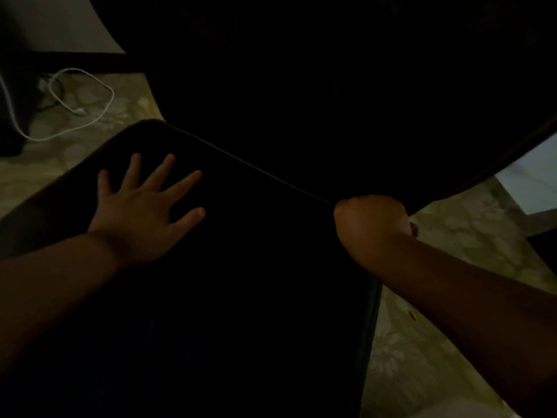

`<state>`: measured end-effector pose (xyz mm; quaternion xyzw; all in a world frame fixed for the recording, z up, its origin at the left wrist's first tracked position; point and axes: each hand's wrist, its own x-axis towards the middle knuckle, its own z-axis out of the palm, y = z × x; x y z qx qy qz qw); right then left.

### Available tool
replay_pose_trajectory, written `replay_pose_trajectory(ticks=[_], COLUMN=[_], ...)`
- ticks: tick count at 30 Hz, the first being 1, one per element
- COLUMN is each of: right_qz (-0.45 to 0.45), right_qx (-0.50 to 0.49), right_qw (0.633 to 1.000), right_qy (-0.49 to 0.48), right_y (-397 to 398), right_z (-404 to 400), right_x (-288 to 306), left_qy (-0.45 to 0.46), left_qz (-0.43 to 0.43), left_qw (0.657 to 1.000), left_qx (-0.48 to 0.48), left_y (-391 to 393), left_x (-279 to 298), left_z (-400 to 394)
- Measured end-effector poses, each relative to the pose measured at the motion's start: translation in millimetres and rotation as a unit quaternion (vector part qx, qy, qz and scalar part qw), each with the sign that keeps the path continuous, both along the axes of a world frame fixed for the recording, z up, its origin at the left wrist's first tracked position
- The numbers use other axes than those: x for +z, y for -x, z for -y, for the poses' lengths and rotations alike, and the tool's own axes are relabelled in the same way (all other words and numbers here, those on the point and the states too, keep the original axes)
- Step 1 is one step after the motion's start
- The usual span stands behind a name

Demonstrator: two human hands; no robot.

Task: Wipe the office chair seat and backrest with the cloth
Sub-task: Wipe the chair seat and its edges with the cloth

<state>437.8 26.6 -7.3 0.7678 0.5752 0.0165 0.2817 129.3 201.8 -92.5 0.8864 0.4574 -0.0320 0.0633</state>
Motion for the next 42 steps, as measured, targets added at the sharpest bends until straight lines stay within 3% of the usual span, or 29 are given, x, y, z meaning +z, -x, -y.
replay_pose_trajectory(ticks=[5,10,16,20,25,28,34,38,42], right_qz=[0.009,0.025,-0.007,0.078,-0.038,-0.035,0.002,-0.038,-0.065], right_qx=[0.029,0.01,0.005,-0.003,-0.056,-0.018,-0.006,-0.053,0.017], right_qw=[0.995,0.999,1.0,0.997,0.998,0.999,1.0,0.997,0.992], right_qy=[-0.098,-0.018,-0.023,0.008,-0.019,-0.033,-0.011,-0.051,-0.107], right_y=[-21.9,-15.6,8.2,-7.0,21.4,32.5,21.3,45.1,51.8], right_z=[16.9,9.3,-30.9,8.8,-39.4,-63.5,-20.5,-71.8,-90.2], right_x=[-26.2,-20.6,-26.9,-16.6,-30.8,-33.7,-13.5,-30.5,-35.8], left_qy=[0.002,-0.016,-0.019,-0.013,-0.023,-0.024,-0.017,-0.016,-0.018], left_qz=[0.015,0.018,0.027,0.034,0.036,0.048,0.045,0.048,0.053], left_qw=[1.0,1.0,0.999,0.999,0.999,0.999,0.999,0.999,0.998], left_qx=[0.016,-0.011,0.004,-0.004,-0.009,-0.001,-0.001,-0.008,0.011], left_y=[-0.9,-6.2,-3.9,-3.5,-7.0,-3.9,-6.9,-8.3,-3.0], left_x=[2.2,1.7,-0.4,-0.1,-2.1,-2.9,0.3,-0.3,-1.3], left_z=[6.5,6.1,8.1,10.5,10.1,11.8,15.6,14.5,19.6])
